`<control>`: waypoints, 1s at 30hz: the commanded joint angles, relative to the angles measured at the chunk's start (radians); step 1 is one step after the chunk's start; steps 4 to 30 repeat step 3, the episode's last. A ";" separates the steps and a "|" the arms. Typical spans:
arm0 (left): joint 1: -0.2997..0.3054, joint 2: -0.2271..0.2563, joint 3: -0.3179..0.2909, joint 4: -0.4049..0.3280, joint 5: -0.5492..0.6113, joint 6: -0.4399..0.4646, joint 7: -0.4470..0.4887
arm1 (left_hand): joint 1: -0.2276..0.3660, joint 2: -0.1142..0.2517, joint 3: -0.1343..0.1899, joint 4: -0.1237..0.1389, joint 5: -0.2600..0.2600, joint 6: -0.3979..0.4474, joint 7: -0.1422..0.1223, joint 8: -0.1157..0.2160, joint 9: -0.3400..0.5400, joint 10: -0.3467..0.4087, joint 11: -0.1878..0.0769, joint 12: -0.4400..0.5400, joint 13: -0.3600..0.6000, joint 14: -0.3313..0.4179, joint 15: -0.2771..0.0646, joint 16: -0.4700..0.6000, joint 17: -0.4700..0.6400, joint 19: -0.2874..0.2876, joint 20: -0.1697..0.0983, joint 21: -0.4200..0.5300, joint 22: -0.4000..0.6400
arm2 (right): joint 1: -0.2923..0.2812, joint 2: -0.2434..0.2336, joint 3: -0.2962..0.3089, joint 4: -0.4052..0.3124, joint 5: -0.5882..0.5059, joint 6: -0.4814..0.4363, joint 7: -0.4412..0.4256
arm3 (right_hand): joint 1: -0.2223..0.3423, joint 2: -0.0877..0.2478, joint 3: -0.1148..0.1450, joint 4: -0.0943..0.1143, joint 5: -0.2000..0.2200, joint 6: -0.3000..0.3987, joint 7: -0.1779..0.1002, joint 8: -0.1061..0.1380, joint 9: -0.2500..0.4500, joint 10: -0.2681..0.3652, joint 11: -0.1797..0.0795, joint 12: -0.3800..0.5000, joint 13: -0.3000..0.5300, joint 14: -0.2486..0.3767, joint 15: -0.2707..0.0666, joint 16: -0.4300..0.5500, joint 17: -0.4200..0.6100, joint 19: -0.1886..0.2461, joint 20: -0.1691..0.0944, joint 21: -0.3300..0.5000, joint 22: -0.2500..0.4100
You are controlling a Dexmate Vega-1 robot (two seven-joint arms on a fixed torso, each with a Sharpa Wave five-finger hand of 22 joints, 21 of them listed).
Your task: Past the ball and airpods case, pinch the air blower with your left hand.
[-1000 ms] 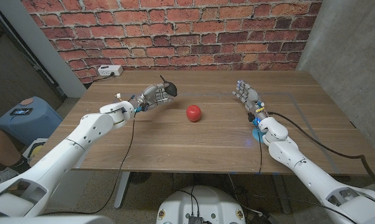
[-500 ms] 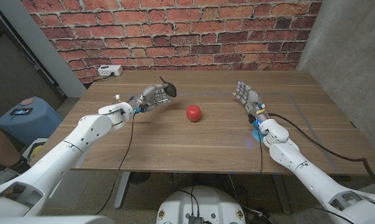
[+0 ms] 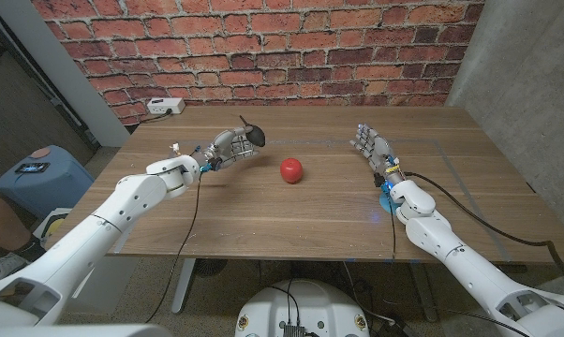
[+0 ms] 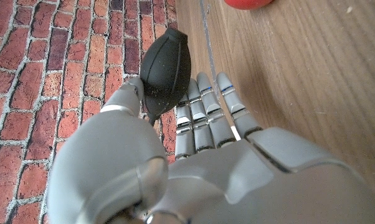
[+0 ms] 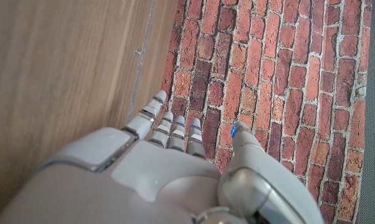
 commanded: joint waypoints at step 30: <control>-0.004 0.006 0.004 -0.003 0.002 -0.007 -0.011 | -0.003 0.006 0.007 -0.006 -0.003 0.005 -0.005 0.000 0.004 0.005 -0.005 -0.001 0.004 0.003 -0.001 0.000 0.004 -0.002 -0.006 0.003 0.002 | 0.003 0.005 -0.001 0.005 0.000 0.003 -0.001 | 0.013 -0.003 0.000 -0.001 -0.001 0.000 0.005 0.005 0.003 0.001 0.000 0.004 0.000 -0.001 -0.004 0.002 0.003 -0.001 0.004 0.004 0.001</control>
